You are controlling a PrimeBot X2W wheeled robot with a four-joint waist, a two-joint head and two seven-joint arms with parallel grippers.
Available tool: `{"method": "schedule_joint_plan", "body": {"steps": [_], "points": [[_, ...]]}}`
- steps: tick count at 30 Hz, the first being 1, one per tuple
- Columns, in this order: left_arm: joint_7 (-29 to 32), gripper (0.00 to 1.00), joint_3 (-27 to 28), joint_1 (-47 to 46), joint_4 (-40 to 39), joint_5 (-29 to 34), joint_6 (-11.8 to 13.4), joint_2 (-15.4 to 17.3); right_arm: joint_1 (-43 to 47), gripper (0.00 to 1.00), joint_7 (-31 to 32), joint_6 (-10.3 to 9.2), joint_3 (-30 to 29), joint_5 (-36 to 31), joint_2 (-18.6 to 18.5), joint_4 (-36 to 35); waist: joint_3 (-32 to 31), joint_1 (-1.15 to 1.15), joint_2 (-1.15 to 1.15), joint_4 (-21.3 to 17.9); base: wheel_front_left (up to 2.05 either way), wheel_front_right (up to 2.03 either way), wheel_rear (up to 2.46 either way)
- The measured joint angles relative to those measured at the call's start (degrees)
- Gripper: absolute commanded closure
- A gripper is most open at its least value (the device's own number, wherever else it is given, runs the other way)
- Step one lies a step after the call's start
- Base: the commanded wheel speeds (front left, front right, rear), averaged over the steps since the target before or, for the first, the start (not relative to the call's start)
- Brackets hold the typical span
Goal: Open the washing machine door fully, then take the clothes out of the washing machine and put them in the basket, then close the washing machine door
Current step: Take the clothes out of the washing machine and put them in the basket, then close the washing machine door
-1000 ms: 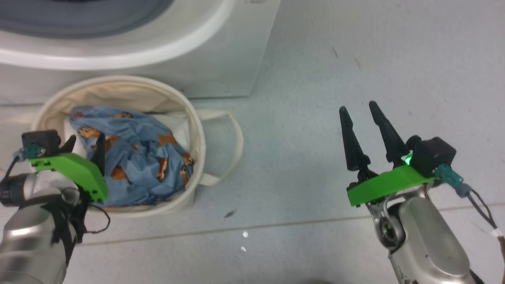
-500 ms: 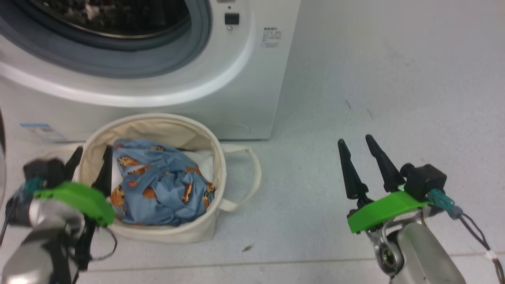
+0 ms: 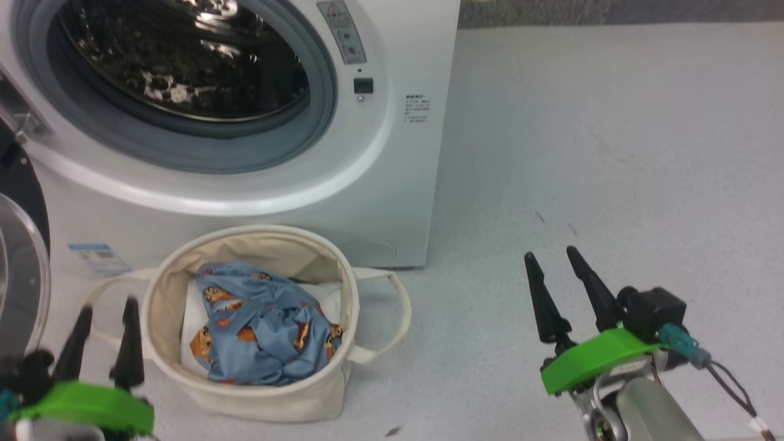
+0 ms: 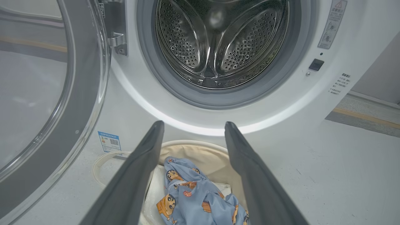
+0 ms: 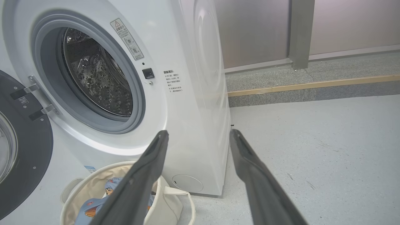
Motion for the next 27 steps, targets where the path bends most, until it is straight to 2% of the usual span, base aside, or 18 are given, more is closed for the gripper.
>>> {"method": "schedule_joint_plan", "body": {"steps": [5, 12, 27], "points": [[0.00, 0.00, 1.08, 6.03, -2.58, 0.35, 0.30, -0.43, 2.08, 0.00, 0.00, 0.00, 0.04, 0.01, 0.00, 0.59, -2.34, 0.00, 0.00, -0.19, 0.00, 0.00, 0.00], [0.00, 0.00, 2.32, 9.35, -5.03, 1.86, 0.30, -0.63, 3.91, 0.00, 0.00, 0.00, -0.09, 0.01, 0.00, 0.94, -4.86, 0.00, 0.00, -0.01, 0.00, 0.00, 0.00], [0.00, 0.00, 5.04, 10.53, -5.12, 1.72, -0.74, -0.47, 4.10, 0.00, 0.00, 0.00, -0.31, -0.49, -0.03, 0.16, -5.72, 0.00, 0.00, 0.25, 0.00, 0.00, 0.00]]}}
